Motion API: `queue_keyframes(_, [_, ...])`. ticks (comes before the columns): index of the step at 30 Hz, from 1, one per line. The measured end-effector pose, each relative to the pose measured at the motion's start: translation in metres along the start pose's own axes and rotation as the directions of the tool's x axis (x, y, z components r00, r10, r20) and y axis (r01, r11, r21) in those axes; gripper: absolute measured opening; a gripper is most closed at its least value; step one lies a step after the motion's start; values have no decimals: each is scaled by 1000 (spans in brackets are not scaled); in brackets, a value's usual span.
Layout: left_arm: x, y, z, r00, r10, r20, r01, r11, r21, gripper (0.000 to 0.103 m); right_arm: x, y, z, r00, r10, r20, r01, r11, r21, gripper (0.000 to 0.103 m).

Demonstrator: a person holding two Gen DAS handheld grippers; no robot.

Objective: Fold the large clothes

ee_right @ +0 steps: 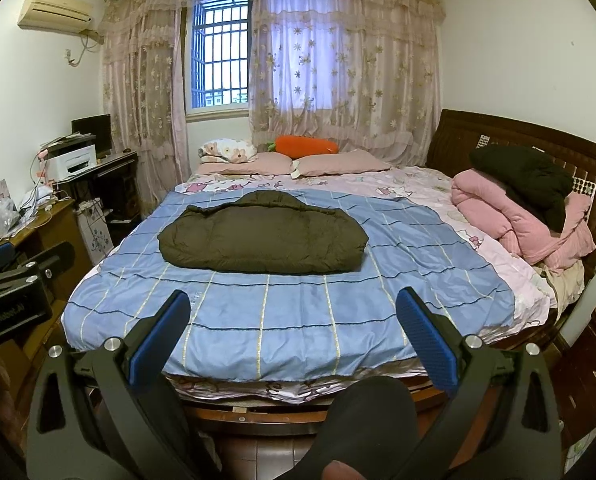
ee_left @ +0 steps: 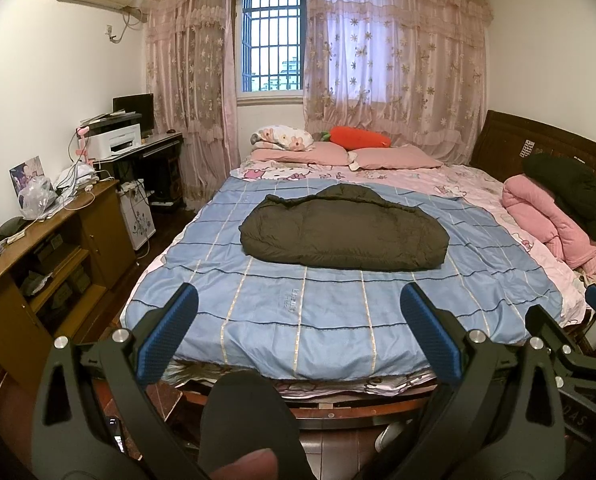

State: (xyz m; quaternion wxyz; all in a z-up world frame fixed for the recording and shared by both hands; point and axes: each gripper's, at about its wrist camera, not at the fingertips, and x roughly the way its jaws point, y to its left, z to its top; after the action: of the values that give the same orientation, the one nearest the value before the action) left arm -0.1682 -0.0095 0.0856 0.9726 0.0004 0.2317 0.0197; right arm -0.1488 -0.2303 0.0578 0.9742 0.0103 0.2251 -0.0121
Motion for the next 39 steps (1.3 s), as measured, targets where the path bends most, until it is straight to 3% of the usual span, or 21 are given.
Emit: queue_keyframes(39, [-1, -2, -3, 1000, -7, -1, 7, 1000, 4, 101, -1, 9, 6, 1000, -6, 15, 6, 1000, -7, 102])
